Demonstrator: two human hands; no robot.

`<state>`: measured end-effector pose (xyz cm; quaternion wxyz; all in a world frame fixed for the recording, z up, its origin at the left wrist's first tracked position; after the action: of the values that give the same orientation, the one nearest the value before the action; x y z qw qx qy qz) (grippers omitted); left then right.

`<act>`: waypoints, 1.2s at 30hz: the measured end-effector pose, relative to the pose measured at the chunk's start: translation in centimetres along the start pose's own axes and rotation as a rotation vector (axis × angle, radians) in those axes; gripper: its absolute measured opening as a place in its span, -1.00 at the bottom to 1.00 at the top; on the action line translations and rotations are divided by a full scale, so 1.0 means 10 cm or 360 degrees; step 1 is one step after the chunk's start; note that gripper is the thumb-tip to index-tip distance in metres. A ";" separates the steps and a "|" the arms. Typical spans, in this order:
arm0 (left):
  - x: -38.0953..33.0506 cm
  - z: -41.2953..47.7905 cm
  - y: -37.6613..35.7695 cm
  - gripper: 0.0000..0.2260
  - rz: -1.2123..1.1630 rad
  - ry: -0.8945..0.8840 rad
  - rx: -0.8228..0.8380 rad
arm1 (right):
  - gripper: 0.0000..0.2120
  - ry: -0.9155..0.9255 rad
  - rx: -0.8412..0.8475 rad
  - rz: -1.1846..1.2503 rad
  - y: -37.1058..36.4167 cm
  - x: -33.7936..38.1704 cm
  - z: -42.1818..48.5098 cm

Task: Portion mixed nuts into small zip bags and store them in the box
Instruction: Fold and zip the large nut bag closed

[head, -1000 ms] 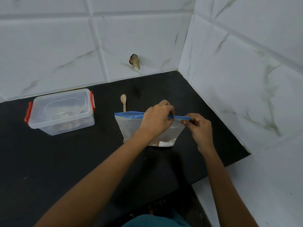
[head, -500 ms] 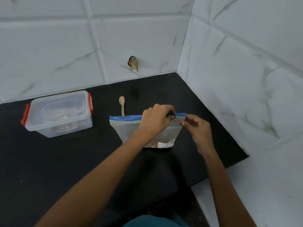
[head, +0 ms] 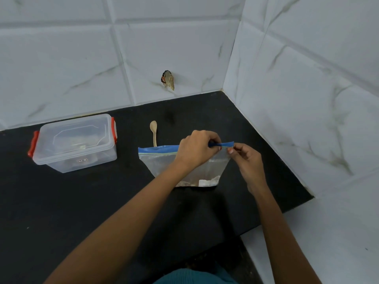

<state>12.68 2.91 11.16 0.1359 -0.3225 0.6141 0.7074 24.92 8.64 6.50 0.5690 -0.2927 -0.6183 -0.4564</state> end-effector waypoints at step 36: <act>0.04 -0.04 0.00 -0.81 0.0158 -0.0032 0.0095 | -0.79 0.0249 0.0258 -0.0787 -0.08 0.30 0.08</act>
<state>12.49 2.46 10.88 0.1164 -0.2803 0.6486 0.6980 23.32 8.62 9.26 0.5077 -0.0502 -0.6597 -0.5518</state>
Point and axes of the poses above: each hand's wrist, its own z-axis towards the middle knuckle, its own y-axis out of the back of the hand, x = y × z, the point moved 8 cm from there along z, towards the middle knuckle, and after that the axes turned 3 degrees about -z, right-handed, at the moved point
